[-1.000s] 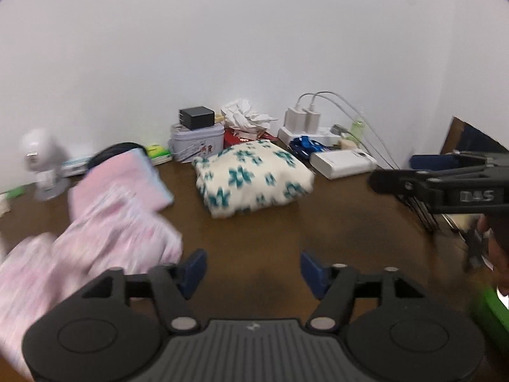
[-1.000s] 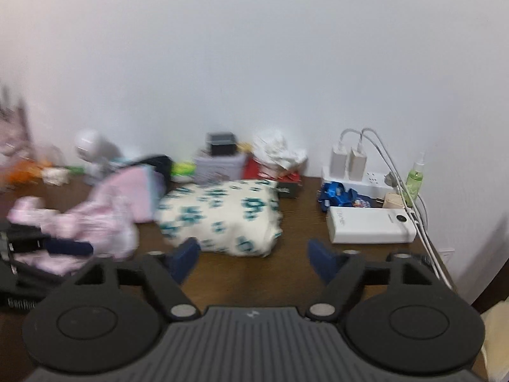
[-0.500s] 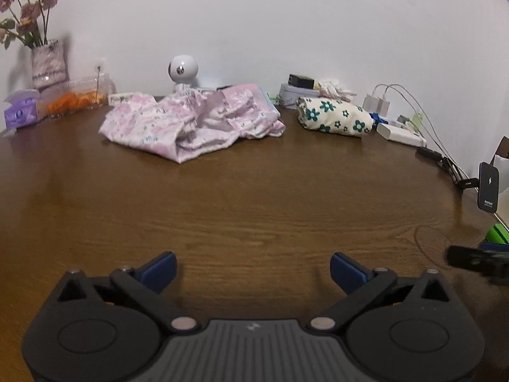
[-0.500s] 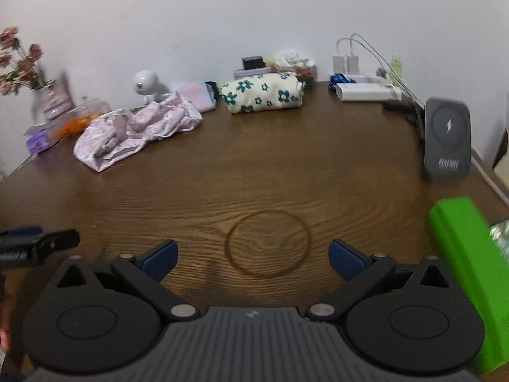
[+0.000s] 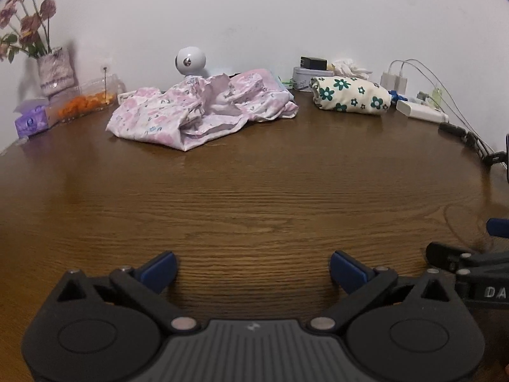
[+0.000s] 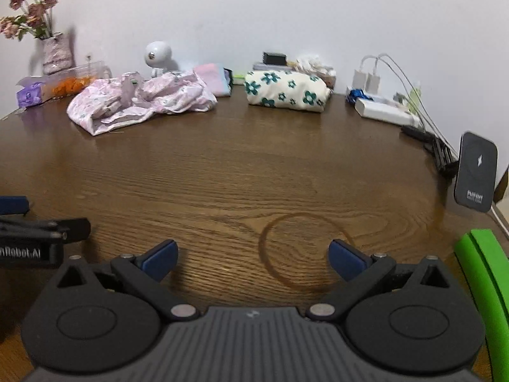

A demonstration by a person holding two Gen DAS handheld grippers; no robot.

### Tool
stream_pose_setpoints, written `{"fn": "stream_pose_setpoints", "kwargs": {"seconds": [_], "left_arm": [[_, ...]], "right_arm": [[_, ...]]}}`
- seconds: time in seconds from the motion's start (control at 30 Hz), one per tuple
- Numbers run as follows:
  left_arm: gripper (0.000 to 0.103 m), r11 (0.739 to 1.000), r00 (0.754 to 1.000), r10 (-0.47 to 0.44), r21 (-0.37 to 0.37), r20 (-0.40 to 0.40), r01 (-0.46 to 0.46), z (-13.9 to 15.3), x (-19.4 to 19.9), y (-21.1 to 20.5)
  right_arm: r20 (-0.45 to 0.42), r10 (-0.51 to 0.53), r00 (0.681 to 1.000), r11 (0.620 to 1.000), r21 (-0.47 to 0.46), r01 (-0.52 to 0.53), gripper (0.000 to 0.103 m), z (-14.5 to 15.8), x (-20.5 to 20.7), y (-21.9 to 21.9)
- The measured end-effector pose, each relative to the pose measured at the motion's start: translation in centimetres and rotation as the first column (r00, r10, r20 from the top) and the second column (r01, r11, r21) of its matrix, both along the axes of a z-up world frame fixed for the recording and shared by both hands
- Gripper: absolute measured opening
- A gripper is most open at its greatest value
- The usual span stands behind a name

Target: Fold clothes

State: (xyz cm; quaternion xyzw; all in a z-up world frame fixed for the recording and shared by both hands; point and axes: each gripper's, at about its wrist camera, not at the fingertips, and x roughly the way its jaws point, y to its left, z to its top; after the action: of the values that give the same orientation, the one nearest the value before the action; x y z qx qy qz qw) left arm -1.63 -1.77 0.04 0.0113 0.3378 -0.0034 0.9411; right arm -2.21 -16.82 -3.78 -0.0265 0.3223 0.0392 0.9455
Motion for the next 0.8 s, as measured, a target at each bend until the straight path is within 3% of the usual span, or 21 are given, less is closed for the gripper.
{"fn": "stream_pose_setpoints", "kwargs": {"seconds": [0.07, 0.4, 0.8], "left_arm": [[0.103, 1.0, 1.0, -0.013, 0.0, -0.001, 0.013, 0.0, 0.0, -0.2], [0.103, 0.999, 0.999, -0.054, -0.005, 0.002, 0.054, 0.0, -0.2, -0.7], [0.103, 1.0, 1.0, -0.012, -0.003, 0.01, 0.012, 0.0, -0.5, -1.0]], "right_arm": [[-0.027, -0.008, 1.0, 0.999, 0.041, 0.01, 0.102, -0.2, 0.8, -0.4], [-0.029, -0.008, 1.0, 0.999, 0.033, 0.009, 0.102, -0.5, 0.9, -0.2], [-0.006, -0.03, 1.0, 0.999, 0.032, 0.03, 0.102, -0.6, -0.9, -0.2]]}}
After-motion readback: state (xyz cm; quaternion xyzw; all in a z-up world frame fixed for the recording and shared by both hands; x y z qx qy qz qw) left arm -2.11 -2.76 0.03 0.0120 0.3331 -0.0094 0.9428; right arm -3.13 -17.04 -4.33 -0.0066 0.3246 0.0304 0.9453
